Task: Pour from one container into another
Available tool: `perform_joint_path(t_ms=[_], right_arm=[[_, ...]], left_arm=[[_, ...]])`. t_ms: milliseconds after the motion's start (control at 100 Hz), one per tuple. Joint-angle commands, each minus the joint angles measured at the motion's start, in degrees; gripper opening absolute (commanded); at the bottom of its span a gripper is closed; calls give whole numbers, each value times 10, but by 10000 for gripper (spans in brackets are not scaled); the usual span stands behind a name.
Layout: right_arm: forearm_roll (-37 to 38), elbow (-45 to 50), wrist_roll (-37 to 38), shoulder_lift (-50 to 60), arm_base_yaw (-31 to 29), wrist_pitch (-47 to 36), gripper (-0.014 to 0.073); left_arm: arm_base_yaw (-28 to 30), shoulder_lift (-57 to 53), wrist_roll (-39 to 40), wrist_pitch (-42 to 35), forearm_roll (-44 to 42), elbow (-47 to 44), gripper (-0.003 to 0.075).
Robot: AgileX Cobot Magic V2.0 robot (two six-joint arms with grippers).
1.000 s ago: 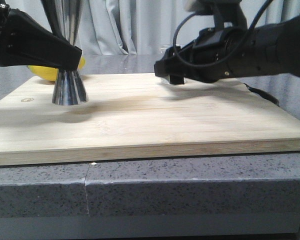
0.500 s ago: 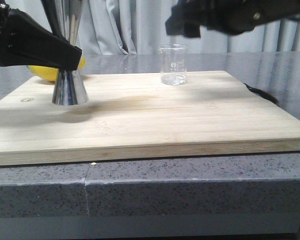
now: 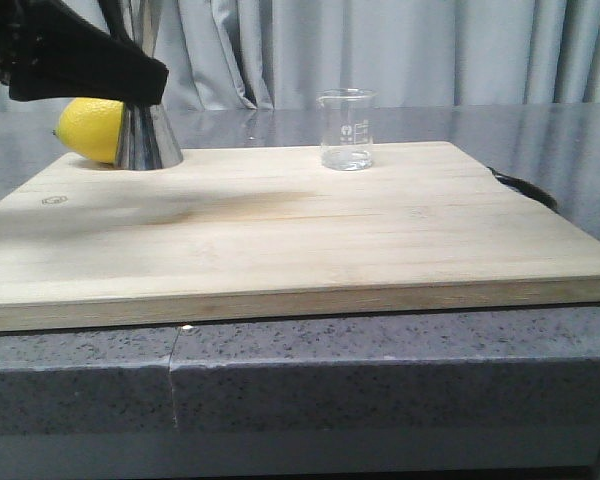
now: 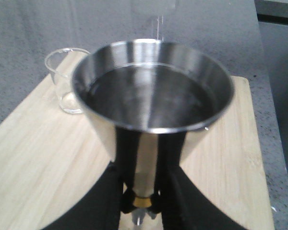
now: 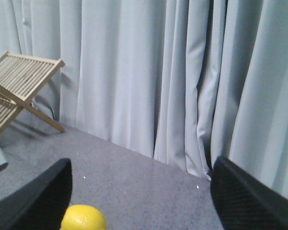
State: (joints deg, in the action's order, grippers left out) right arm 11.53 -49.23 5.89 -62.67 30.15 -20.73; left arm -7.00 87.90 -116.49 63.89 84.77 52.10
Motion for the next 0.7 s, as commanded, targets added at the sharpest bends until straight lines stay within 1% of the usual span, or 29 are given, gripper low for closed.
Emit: perform_joint_path(t_ms=[0, 170, 310, 370, 520, 690], right_arm=[[1, -13, 1, 37, 7, -37, 535], [1, -13, 1, 69, 11, -8, 535], [1, -13, 1, 88, 11, 12, 535], [1, -13, 1, 92, 11, 20, 535], [1, -13, 1, 92, 11, 26, 535], [1, -13, 1, 92, 12, 28, 535]], left_arm=[[-4, -22, -24, 25, 79, 18, -19], [-4, -11, -52, 15, 114, 18, -19], [-4, 9, -52, 16, 117, 18, -19], [-4, 16, -66, 17, 118, 18, -19], [-4, 30, -86, 17, 140, 18, -19], [-4, 51, -90, 19, 139, 18, -19]])
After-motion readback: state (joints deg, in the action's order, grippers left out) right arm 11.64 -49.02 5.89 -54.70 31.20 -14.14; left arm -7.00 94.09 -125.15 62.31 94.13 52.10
